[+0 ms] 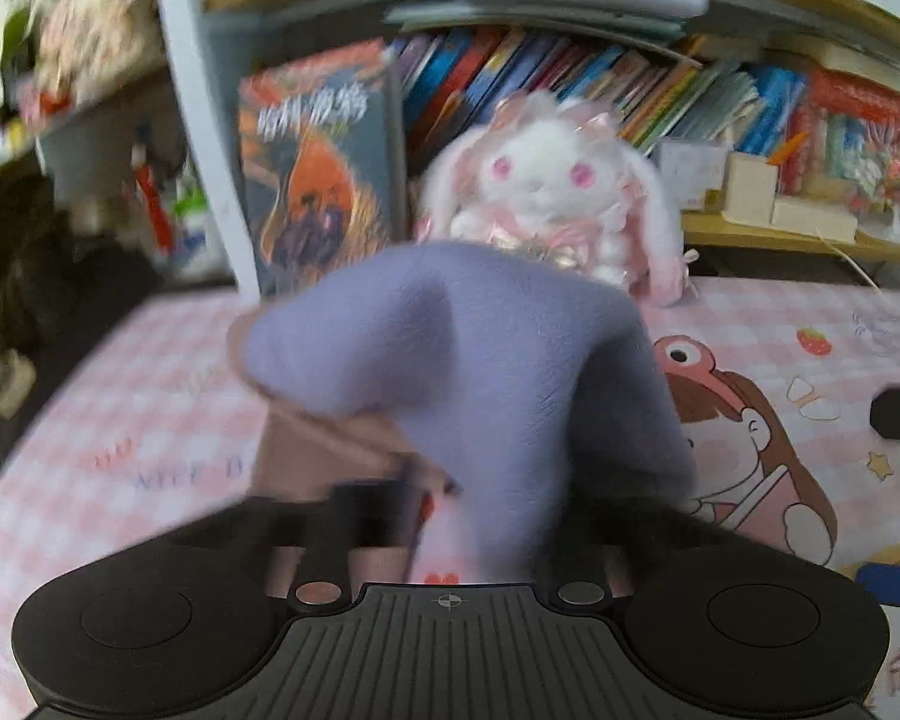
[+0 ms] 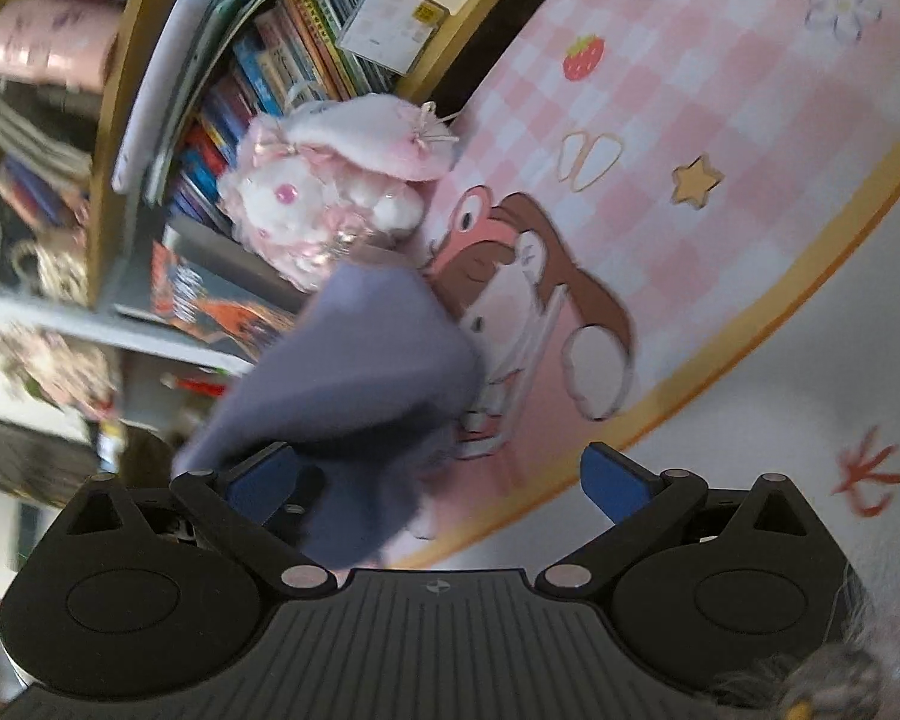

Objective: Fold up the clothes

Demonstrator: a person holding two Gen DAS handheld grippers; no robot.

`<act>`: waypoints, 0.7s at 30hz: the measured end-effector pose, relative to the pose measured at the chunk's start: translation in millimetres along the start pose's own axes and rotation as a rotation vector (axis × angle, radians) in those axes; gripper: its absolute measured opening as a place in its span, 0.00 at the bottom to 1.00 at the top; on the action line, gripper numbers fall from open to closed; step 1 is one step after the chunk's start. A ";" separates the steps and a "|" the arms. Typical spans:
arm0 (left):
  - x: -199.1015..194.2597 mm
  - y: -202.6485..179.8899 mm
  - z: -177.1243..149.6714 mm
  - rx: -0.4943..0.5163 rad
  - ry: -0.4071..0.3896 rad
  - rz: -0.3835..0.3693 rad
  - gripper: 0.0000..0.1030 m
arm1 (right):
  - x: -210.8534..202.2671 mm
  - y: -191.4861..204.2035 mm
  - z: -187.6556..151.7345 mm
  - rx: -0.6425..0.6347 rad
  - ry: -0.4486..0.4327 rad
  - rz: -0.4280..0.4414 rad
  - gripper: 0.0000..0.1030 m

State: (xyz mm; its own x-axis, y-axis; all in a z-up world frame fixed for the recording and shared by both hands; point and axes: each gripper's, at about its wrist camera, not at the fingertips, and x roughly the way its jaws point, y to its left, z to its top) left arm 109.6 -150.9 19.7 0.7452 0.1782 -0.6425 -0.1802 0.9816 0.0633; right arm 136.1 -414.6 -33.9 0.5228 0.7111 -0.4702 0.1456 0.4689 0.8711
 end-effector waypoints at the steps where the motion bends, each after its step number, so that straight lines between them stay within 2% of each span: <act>1: -9.7 1.9 -0.5 0.002 -0.019 -0.033 0.03 | 4.5 -0.5 -0.3 0.029 0.008 0.029 0.99; 6: -58.9 -2.3 -5.7 0.106 -0.105 -0.122 0.03 | 38.0 -7.5 -5.9 0.209 0.109 0.155 0.97; 12: -99.1 7.1 -9.3 0.099 -0.110 -0.159 0.03 | 69.9 -27.1 -14.0 0.399 0.142 0.165 0.96; 13: -104.9 8.3 -6.9 0.094 -0.118 -0.161 0.03 | 72.7 -27.7 -15.4 0.404 0.149 0.165 0.91; 21: -139.7 19.2 4.4 0.069 -0.166 -0.167 0.03 | 86.1 -24.2 -34.4 0.397 0.229 0.169 0.88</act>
State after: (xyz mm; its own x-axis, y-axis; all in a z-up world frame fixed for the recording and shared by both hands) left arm 4.9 -156.6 114.0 0.8571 0.0164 -0.5148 -0.0054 0.9997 0.0228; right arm 148.6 -346.7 -100.3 0.3753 0.8779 -0.2973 0.4069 0.1321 0.9039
